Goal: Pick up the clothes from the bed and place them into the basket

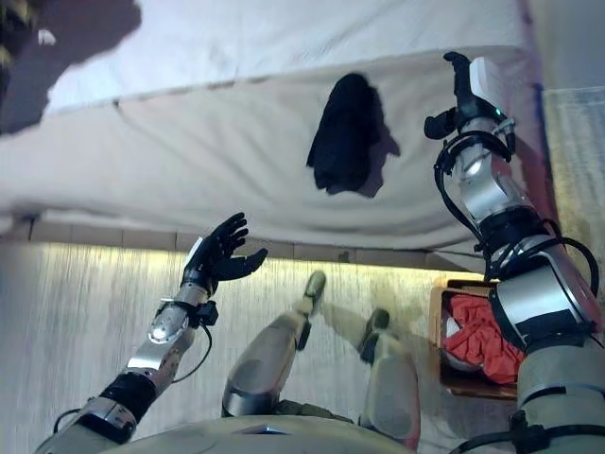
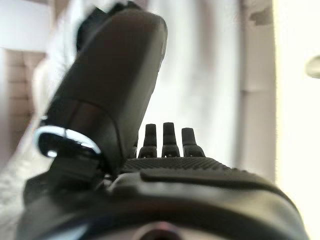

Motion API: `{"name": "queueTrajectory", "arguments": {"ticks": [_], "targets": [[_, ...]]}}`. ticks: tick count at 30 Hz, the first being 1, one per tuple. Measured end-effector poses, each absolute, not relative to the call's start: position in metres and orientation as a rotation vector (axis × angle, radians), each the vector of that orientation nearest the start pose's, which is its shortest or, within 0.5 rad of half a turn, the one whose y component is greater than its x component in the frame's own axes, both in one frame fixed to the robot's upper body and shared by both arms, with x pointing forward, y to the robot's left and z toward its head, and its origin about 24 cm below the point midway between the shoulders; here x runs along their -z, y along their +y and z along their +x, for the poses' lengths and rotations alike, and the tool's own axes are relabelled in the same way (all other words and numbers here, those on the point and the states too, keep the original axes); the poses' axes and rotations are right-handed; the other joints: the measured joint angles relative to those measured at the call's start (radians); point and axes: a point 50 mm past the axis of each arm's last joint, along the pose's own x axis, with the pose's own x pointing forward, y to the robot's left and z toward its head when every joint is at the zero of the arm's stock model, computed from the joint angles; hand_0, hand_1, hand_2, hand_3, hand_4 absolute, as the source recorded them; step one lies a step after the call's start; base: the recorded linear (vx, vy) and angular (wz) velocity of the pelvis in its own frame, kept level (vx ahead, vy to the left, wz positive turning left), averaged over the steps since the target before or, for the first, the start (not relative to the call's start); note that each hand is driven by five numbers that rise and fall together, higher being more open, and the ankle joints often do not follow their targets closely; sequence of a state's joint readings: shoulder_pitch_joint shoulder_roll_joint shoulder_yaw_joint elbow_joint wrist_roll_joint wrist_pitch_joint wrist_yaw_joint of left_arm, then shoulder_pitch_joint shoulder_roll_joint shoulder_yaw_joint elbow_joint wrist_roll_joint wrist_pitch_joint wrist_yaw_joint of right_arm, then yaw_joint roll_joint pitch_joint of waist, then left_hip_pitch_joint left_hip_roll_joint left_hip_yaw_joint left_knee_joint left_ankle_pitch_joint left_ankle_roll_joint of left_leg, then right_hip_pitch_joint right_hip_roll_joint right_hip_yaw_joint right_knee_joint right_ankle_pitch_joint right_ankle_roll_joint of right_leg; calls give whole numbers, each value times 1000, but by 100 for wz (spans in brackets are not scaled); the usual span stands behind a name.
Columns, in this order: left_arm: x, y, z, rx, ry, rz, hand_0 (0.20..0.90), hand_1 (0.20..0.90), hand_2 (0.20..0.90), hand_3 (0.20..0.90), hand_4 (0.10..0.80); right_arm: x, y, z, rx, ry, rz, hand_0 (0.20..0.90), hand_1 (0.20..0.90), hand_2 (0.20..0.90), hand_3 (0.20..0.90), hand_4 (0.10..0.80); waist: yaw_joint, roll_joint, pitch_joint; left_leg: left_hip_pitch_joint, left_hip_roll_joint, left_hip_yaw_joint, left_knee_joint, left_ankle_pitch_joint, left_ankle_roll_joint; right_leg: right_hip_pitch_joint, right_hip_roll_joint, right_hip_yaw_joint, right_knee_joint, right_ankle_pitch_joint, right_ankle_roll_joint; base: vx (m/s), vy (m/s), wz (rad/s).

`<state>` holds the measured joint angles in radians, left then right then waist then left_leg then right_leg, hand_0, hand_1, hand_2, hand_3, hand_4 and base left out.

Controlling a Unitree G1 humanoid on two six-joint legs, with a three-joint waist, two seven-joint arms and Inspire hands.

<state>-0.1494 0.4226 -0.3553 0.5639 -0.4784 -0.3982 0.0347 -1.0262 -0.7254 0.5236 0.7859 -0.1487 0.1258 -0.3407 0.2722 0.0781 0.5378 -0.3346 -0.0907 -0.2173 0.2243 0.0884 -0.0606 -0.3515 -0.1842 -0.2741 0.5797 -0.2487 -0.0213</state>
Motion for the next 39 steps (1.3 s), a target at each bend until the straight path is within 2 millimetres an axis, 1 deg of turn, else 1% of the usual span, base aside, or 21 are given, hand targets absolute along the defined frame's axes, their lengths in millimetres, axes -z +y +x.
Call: {"name": "queueTrajectory", "arguments": {"ticks": [2, 3, 5, 6, 9, 11, 14, 16, 17, 20, 22, 23, 24, 29, 30, 31, 32, 33, 36, 38, 39], "targets": [[10, 200, 260, 89, 96, 41, 900, 900, 900, 900, 800, -216, -248, 396, 384, -169, -1106, 900, 900, 900, 900, 800, 27, -1, 15, -47, -18, -22, 43, -19, 3, -38, -20, -13, 52, -32, -9, 50, -34, 42], [9, 199, 259, 93, 89, 37, 900, 900, 900, 900, 800, -211, -244, 397, 369, -151, -1120, 900, 900, 900, 900, 800, 53, -2, 25, -64, -21, -26, 76, -21, 8, -46, -24, -19, 73, -37, -16, 5, -11, 32], [9, 197, 257, 101, 86, 33, 900, 900, 900, 900, 800, -206, -240, 399, 363, -129, -1114, 900, 900, 900, 900, 800, 60, -2, 26, -86, -32, -45, 107, -25, 13, -50, -32, -42, 93, -50, -17, 2, -29, 33], [9, 197, 254, 104, 85, 27, 900, 900, 900, 900, 800, -207, -239, 399, 368, -126, -1114, 900, 900, 900, 900, 800, 64, -2, 26, -99, -35, -54, 119, -26, 13, -57, -34, -49, 103, -54, -19, -1, -35, 30], [0, 192, 255, 144, 30, 1, 900, 900, 900, 900, 800, -220, -242, 402, 412, -123, -1113, 900, 900, 900, 900, 800, 73, -2, 26, -158, -40, -70, 152, -27, 12, -105, -38, -64, 131, -61, -26, 0, -19, 17], [-5, 188, 255, 180, 3, -1, 900, 900, 900, 900, 800, -226, -247, 403, 444, -106, -1113, 900, 900, 900, 900, 800, 71, -2, 26, -195, -53, -77, 180, -28, 11, -136, -51, -67, 162, -73, -32, 5, 30, 14], [-9, 184, 254, 205, -25, -16, 900, 900, 900, 900, 800, -229, -251, 403, 473, -100, -1111, 900, 900, 900, 900, 800, 75, -1, 26, -240, -60, -80, 209, -32, 12, -179, -56, -67, 191, -75, -30, 7, 36, 7], [-11, 183, 254, 216, -39, -22, 900, 900, 900, 900, 800, -230, -256, 404, 502, -81, -1112, 900, 900, 900, 900, 800, 77, 0, 25, -275, -69, -82, 221, -34, 12, -215, -66, -65, 217, -86, -34, 9, 54, 8], [-12, 184, 252, 213, -46, -31, 900, 900, 900, 900, 800, -233, -257, 404, 512, -78, -1113, 900, 900, 900, 900, 800, 79, 0, 25, -292, -69, -82, 230, -40, 4, -232, -66, -65, 225, -86, -34, 8, 67, 7], [-11, 188, 249, 197, -40, -59, 900, 900, 900, 900, 800, -246, -261, 405, 555, -65, -1125, 900, 900, 900, 900, 800, 81, 1, 25, -344, -73, -83, 256, -41, 3, -282, -70, -64, 252, -86, -34, 0, 65, 6], [-10, 191, 244, 189, -38, -81, 900, 900, 900, 900, 800, -256, -264, 406, 583, -65, -1153, 900, 900, 900, 900, 800, 82, 1, 25, -382, -82, -82, 279, -41, 3, -322, -83, -62, 281, -87, -36, -12, 58, 8], [-12, 192, 240, 186, -44, -96, 900, 900, 900, 900, 800, -262, -264, 406, 600, -67, -1157, 900, 900, 900, 900, 800, 83, 2, 24, -411, -86, -83, 300, -42, 1, -347, -85, -60, 298, -93, -46, -14, 43, 4], [-12, 192, 239, 185, -49, -104, 900, 900, 900, 900, 800, -265, -265, 406, 607, -69, -1156, 900, 900, 900, 900, 800, 86, 2, 24, -425, -85, -83, 307, -42, 1, -359, -85, -60, 304, -93, -46, -18, 46, 2], [-24, 187, 237, 211, -105, -132, 900, 900, 900, 900, 800, -286, -274, 403, 671, -51, -1171, 900, 900, 900, 900, 800, 104, 9, 26, -508, -90, -82, 366, -47, -3, -438, -90, -57, 354, -93, -47, -22, 35, 1], [-28, 186, 238, 218, -123, -141, 900, 900, 900, 900, 800, -293, -277, 402, 677, -47, -1174, 900, 900, 900, 900, 800, 105, 9, 26, -529, -90, -79, 370, -47, -3, -459, -92, -56, 364, -94, -47, -30, 46, 4], [-29, 185, 239, 219, -131, -143, 900, 900, 900, 900, 800, -297, -277, 402, 681, -48, -1179, 566, 566, 566, 510, 410, 105, 9, 26, -536, -90, -78, 370, -47, -3, -467, -92, -55, 365, -94, -47, -32, 47, 6], [-31, 185, 239, 221, -142, -150, 900, 900, 900, 900, 800, -303, -278, 401, 685, -53, -1191, 300, 300, 300, 200, 100, 105, 9, 26, -551, -89, -77, 372, -47, -4, -483, -93, -54, 367, -94, -47, -28, 34, 1], [-33, 186, 239, 221, -145, -152, 900, 900, 900, 900, 800, -308, -278, 400, 684, -60, -1191, 300, 300, 300, 200, 100, 105, 10, 26, -565, -89, -76, 384, -49, -5, -497, -98, -52, 377, -94, -47, 0, 0, 0], [-34, 186, 239, 221, -149, -150, 900, 900, 900, 900, 800, -314, -280, 399, 696, -73, -1164, 300, 300, 300, 200, 100, 105, 10, 26, -579, -85, -61, 384, -49, -6, -516, -93, -41, 386, -94, -47, 0, 0, 0], [-34, 188, 239, 219, -147, -147, 900, 900, 900, 900, 800, -317, -282, 397, 704, -79, -1157, 300, 300, 300, 200, 100, 104, 10, 26, -582, -86, -56, 398, -58, -16, -520, -102, -37, 381, -94, -47, -8, -1, -4], [-33, 189, 238, 217, -141, -146, 900, 900, 900, 900, 800, -318, -282, 398, 701, -82, -1156, 300, 300, 300, 200, 100, 105, 13, 25, -597, -88, -44, 451, -91, 20, -518, -107, -38, 390, -94, -47, -11, -5, -17]]}}
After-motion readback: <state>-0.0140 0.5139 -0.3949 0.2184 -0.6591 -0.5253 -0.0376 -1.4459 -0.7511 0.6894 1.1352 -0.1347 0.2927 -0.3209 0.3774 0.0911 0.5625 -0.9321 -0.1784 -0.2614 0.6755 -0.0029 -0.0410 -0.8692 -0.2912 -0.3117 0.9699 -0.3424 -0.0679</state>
